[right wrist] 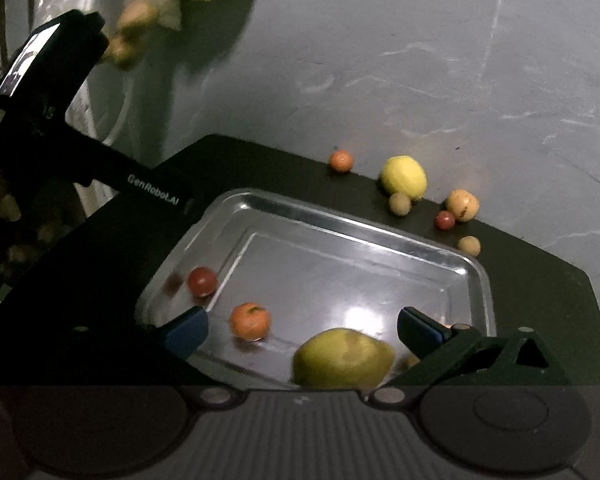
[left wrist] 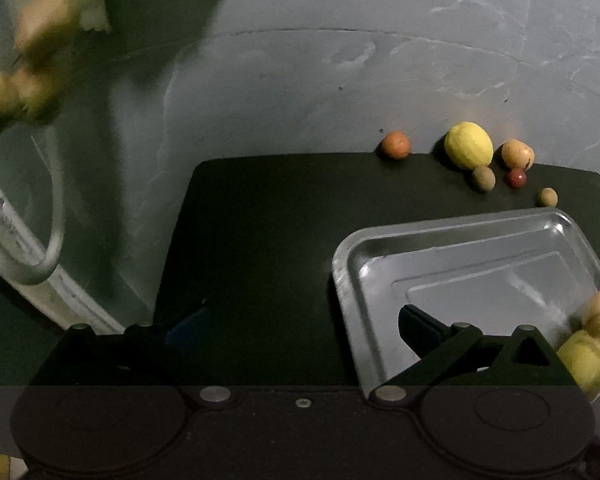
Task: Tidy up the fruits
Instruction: 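Move both grippers past the tray toward the remaining fruits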
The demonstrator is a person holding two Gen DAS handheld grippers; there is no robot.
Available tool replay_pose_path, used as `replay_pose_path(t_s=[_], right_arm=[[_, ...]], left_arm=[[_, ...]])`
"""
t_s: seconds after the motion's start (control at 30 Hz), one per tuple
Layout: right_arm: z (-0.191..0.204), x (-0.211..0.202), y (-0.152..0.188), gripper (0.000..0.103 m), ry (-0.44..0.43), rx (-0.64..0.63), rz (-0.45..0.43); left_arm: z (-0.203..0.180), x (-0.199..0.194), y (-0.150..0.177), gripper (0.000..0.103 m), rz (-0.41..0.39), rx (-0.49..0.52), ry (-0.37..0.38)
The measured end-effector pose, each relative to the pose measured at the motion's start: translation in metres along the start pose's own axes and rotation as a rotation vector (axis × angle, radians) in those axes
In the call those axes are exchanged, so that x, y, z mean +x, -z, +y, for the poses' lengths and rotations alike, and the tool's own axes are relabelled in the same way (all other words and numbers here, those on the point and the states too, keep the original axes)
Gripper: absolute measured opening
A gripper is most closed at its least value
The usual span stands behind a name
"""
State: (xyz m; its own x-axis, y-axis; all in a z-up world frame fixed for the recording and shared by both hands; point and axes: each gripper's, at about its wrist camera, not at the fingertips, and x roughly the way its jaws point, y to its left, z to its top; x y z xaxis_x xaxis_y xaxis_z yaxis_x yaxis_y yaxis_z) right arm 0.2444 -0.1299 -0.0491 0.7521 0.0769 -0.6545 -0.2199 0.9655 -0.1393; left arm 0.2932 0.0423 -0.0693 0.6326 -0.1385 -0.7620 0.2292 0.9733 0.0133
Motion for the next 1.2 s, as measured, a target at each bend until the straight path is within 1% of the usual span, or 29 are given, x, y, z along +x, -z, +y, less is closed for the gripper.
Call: replay_pose_path(t_s=[0.3, 0.57, 0.77, 0.93, 1.07, 1.13, 1.2], right_arm=[[-0.044, 0.012, -0.002, 0.103, 0.046, 0.079, -0.028], [-0.073, 0.027, -0.001, 0.103, 0.058, 0.095, -0.019], [-0.109, 0.044, 0.000, 0.103, 0.088, 0.132, -0.020], [-0.139, 0.059, 0.000, 0.103, 0.117, 0.154, -0.027], [-0.158, 0.070, -0.001, 0.103, 0.140, 0.169, -0.031], [-0.166, 0.076, -0.001, 0.103, 0.147, 0.176, -0.031], [-0.172, 0.080, -0.002, 0.103, 0.151, 0.185, -0.033]], left_arm=[[-0.038, 0.011, -0.024, 0.102, -0.020, 0.033, 0.013], [-0.065, 0.028, -0.038, 0.102, -0.007, 0.041, 0.031], [-0.090, 0.044, -0.055, 0.102, -0.011, 0.052, 0.051], [-0.114, 0.057, -0.070, 0.102, -0.032, 0.103, 0.068], [-0.132, 0.068, -0.085, 0.102, -0.047, 0.124, 0.085], [-0.140, 0.073, -0.091, 0.102, -0.054, 0.125, 0.083], [-0.146, 0.077, -0.097, 0.102, -0.062, 0.107, 0.066]])
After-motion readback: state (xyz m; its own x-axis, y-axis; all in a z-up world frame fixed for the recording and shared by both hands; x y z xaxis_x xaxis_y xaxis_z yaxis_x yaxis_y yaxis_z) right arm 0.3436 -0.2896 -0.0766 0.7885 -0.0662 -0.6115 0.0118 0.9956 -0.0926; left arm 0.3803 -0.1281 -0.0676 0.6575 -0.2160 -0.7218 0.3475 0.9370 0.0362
